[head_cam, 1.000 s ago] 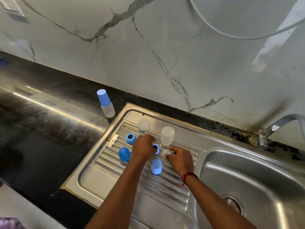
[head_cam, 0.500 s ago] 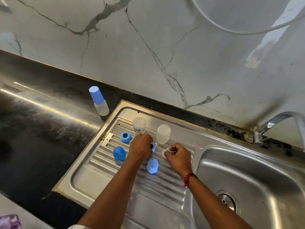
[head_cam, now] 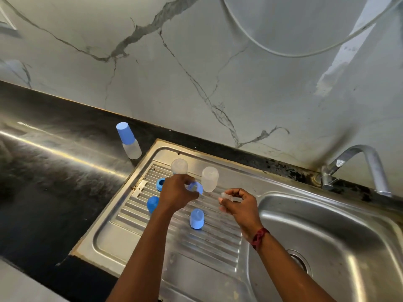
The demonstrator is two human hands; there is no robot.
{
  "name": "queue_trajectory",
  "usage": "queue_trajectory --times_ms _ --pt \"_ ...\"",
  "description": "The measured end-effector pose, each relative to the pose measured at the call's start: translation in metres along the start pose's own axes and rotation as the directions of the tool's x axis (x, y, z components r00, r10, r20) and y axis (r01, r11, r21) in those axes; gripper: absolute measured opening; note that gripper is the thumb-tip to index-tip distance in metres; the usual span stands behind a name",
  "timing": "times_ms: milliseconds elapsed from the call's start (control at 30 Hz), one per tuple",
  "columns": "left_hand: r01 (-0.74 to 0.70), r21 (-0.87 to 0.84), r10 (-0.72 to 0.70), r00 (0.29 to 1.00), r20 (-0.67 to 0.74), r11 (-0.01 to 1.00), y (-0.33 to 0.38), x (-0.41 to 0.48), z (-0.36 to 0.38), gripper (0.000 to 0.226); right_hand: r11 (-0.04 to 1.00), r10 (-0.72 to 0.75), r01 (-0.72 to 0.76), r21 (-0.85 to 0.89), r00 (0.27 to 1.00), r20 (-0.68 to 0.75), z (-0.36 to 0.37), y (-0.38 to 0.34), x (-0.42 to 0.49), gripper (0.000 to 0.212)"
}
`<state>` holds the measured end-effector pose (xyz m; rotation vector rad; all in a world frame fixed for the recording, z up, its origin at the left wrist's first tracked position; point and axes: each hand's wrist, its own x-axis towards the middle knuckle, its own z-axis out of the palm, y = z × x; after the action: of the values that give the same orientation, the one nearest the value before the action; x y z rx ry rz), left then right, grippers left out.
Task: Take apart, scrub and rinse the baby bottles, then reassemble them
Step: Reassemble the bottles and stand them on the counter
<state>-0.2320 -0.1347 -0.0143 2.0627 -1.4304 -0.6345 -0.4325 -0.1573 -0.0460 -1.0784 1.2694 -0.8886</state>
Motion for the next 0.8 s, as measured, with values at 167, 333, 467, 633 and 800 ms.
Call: queue_trajectory --times_ms 167,333,467,633,800 --pt "0.15 -0.499 -0.125 0.989 0.085 0.853 0.017 -0.028 0.002 0.023 1.0 -0.024 0.023 0.018 0.999 0.037 -0.016 -0.009 -0.015 0.021" --pt "0.294 -0.815 -0.159 0.956 0.248 0.499 0.038 -0.058 0.02 0.02 0.999 -0.015 0.013 0.04 0.999 0.046 -0.035 -0.015 -0.035 0.026" --pt "0.355 -0.864 -0.129 0.935 0.331 0.356 0.053 -0.071 0.037 0.018 0.994 -0.056 0.054 0.09 0.998 0.014 -0.05 -0.018 -0.049 0.035" --pt "0.379 -0.871 -0.084 0.924 0.372 0.314 0.065 -0.085 0.057 0.019 0.988 -0.132 0.136 0.072 0.99 -0.058 -0.068 -0.016 -0.058 0.032" --pt "0.434 -0.876 -0.116 0.901 0.418 0.212 0.072 -0.088 0.07 0.018 0.983 -0.183 0.18 -0.044 0.98 -0.076 -0.083 -0.008 -0.062 0.038"
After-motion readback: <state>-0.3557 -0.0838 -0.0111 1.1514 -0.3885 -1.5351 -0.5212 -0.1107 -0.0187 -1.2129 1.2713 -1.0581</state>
